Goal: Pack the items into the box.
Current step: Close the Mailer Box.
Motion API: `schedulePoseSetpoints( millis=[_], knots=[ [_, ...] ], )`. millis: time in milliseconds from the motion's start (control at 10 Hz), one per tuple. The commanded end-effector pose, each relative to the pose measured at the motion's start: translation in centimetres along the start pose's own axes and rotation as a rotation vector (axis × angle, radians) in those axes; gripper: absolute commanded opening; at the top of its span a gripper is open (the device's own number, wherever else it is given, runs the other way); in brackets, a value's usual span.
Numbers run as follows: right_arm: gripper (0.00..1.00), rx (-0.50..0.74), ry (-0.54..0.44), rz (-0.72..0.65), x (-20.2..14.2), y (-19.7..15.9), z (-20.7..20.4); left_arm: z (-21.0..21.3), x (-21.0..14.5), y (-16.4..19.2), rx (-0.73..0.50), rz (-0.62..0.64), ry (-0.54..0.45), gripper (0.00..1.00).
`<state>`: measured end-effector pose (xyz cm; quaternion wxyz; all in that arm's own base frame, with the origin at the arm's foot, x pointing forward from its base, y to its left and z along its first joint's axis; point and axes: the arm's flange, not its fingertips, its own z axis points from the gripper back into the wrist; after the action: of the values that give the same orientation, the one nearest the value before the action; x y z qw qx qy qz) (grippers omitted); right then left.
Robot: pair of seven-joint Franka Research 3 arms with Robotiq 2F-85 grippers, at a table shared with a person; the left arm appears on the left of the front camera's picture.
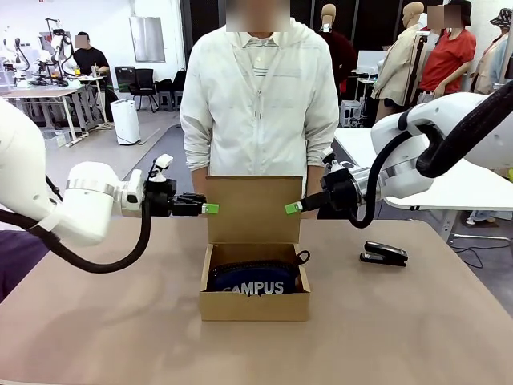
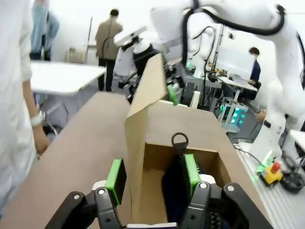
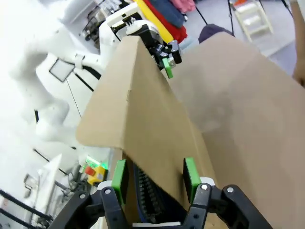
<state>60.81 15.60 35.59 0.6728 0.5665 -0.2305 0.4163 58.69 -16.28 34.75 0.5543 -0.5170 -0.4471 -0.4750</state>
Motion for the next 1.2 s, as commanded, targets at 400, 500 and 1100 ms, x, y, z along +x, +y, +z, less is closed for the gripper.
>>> schedulePoseSetpoints(
  millis=[400, 500, 1100],
  knots=[
    [0.62, 0.002, -0.005, 0.320, -3.8, 5.9, -1.8, -1.3, -2.4, -5.8, -0.160, -0.168, -0.041, 0.65],
    [0.62, -0.022, 0.011, 0.332, -4.4, 6.0, -1.8, -1.5, -2.9, -6.0, -0.167, -0.155, -0.038, 0.65],
    [1.00, -0.205, -0.018, 0.333, -8.7, 7.2, 5.1, 5.1, -4.9, -11.2, 0.011, -0.192, -0.016, 1.00]
  ],
)
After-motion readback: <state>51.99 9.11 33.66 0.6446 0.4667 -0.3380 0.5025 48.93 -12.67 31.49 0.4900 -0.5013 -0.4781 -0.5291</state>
